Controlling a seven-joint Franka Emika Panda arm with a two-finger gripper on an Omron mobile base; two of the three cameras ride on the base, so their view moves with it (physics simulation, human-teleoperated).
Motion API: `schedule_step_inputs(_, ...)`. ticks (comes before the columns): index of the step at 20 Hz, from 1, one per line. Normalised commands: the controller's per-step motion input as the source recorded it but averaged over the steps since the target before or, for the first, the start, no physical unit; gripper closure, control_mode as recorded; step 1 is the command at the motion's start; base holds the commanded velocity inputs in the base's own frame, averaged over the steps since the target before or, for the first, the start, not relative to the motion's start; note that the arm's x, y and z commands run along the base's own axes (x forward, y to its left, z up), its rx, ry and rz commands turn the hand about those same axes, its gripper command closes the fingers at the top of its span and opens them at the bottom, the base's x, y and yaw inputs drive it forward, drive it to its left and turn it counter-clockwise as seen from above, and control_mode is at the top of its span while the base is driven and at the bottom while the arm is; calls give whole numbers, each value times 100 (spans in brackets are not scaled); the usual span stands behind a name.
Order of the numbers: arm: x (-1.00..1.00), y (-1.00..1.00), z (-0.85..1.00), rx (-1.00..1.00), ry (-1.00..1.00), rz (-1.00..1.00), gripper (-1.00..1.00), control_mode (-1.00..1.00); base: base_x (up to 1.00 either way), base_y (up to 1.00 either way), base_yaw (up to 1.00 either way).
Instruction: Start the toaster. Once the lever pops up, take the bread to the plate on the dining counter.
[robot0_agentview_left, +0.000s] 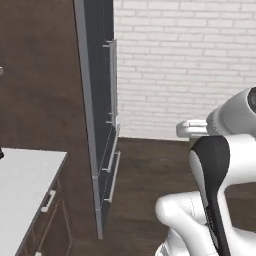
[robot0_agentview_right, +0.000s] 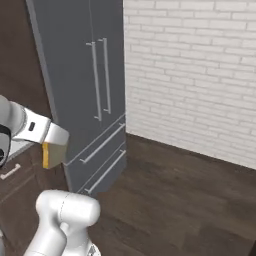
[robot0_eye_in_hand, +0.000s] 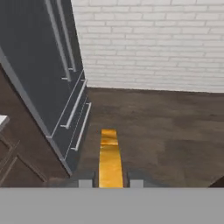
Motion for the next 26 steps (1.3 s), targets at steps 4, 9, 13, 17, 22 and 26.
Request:
schedule_step_inputs(4, 0, 0, 0, 0, 0, 0, 100, 100, 16, -94, -58)
schedule_step_inputs(9, 0, 0, 0, 0, 0, 0, 100, 100, 64, -82, -46)
schedule_step_inputs(13, 0, 0, 0, 0, 0, 0, 100, 100, 99, -39, -39)
schedule_step_inputs(17, 0, 0, 0, 0, 0, 0, 100, 100, 100, 0, -37)
schedule_step_inputs(22, 0, 0, 0, 0, 0, 0, 100, 100, 100, 16, -41)
schedule_step_inputs(26, 0, 0, 0, 0, 0, 0, 100, 100, 100, 22, -43)
